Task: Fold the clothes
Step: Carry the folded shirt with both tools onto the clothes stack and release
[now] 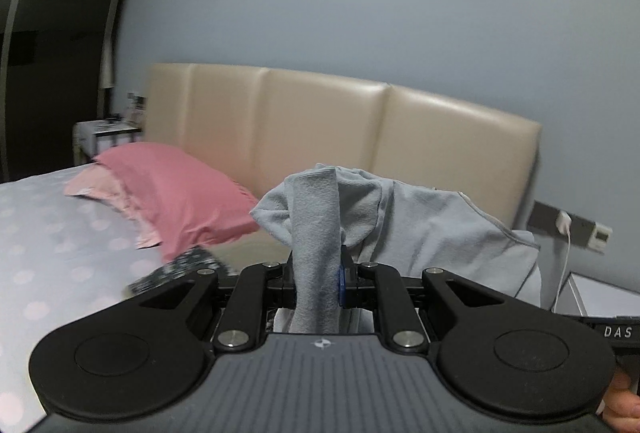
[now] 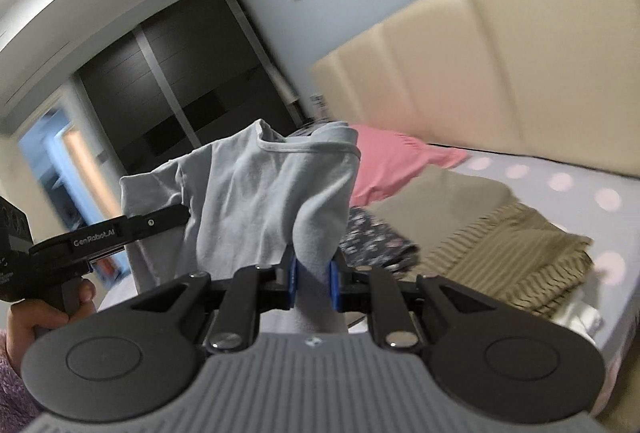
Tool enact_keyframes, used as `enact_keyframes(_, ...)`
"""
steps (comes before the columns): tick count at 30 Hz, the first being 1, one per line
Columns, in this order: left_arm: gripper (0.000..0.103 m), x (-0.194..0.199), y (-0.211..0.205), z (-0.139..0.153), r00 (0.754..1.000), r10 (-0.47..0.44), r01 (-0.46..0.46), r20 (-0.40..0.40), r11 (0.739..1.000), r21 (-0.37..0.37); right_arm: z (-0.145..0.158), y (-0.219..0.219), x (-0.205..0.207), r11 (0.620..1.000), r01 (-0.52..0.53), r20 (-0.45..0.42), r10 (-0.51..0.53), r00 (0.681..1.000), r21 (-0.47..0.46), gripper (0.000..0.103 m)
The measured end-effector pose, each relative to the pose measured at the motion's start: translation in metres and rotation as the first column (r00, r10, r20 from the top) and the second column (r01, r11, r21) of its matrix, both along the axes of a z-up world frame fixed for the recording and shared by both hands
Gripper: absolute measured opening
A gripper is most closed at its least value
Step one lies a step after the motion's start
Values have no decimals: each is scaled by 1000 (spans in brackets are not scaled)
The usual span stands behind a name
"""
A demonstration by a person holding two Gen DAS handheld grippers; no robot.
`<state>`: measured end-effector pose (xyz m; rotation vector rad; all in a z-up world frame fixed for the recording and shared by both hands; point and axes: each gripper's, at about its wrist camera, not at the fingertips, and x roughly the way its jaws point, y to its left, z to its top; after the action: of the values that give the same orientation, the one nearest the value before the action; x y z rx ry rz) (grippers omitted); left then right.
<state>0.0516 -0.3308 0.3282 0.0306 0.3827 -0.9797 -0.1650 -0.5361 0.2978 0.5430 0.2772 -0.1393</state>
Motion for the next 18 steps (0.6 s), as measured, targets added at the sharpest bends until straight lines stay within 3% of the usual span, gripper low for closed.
enact_keyframes(8,13,33,-94,-38,987,-160,159,-2,979,129,-38,-54,21,980,163,-106,-151,983,112,18)
enact_keyframes(18,13,72,-189,-98,977,-201,213,-72,946,245,-84,-128,70,953,278,-283,-236,930,119,18)
